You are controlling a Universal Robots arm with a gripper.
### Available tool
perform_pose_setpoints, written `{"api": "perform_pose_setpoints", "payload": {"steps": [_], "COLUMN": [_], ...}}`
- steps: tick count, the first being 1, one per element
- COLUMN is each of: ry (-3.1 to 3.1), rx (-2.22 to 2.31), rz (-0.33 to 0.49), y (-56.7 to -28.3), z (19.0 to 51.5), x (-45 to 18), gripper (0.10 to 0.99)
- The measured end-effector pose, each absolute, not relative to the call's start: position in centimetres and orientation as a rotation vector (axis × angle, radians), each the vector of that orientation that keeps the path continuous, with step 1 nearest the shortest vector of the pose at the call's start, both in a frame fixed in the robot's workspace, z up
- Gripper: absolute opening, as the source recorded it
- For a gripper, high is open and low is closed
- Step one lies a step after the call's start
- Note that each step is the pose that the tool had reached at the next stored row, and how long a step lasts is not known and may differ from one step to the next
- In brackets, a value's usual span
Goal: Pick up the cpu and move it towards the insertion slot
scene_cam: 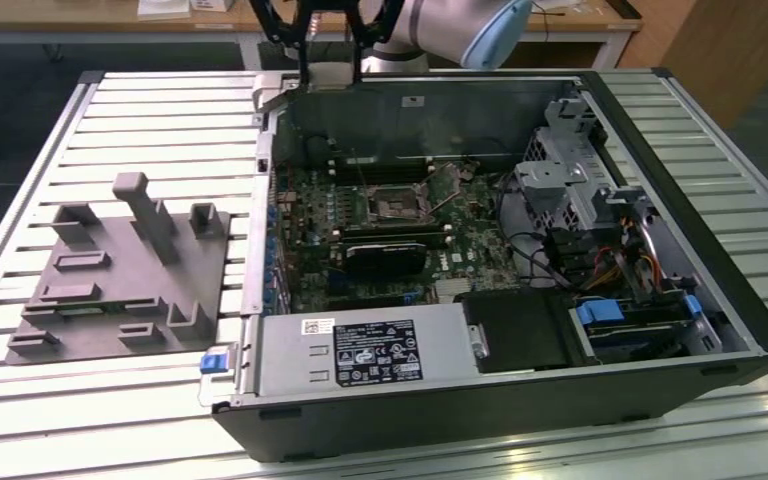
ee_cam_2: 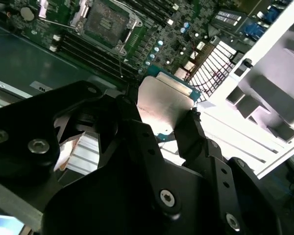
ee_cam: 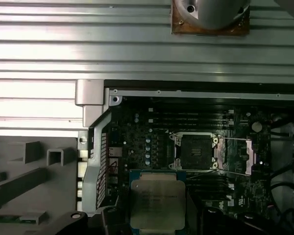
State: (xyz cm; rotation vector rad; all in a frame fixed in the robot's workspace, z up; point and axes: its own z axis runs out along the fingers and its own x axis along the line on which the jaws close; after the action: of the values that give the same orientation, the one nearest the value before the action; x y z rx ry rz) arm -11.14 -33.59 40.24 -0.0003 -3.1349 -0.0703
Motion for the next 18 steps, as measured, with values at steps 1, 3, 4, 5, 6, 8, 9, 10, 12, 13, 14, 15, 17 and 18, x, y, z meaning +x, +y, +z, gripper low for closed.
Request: {"api": "perform_pose_setpoints", "payload": {"steps": [1,3,4,5,6,8,9,10,12,13,14,15,17,18], "ry": [-3.135,-3.135,-3.135,-3.135,-3.135,-3.135,-3.135,-3.135,-3.135,-3.135,-3.135,-3.135,-3.135,-3.135], "rx": [0.0,0.0,0.0,0.0,0.0,0.0,0.0,0.0,0.0,0.0,0.0,0.0,0.0,0.0], "rz": [-0.07,-0.07,-0.07,-0.07,-0.07,-0.07,-0.07,-0.07,-0.07,-0.07,-0.07,-0.07,-0.07,-0.07], "y": [-33.5,-33.4,-33.4,-33.3,-33.3,-33.1,-33.0,-32.9,-32.7,-32.6,-32.6,-32.6,-32.6,-32.6], "z": [40.2,40.2,40.2,40.2,40.2,40.2,40.2,40.2,40.2,40.1,40.1,40.1,40.1,40.1], "x": [-10.9,-10.5,-10.3,-10.1,-10.0,-9.6,-9.4,-9.1,-8.7,-8.3,-8.0,-7.8,-7.0,-6.6], "gripper": [0.541,0.541,0.541,0.541,0.541,0.541,0.541,0.541,0.541,0.541,0.541,0.541,0.541,0.541]}}
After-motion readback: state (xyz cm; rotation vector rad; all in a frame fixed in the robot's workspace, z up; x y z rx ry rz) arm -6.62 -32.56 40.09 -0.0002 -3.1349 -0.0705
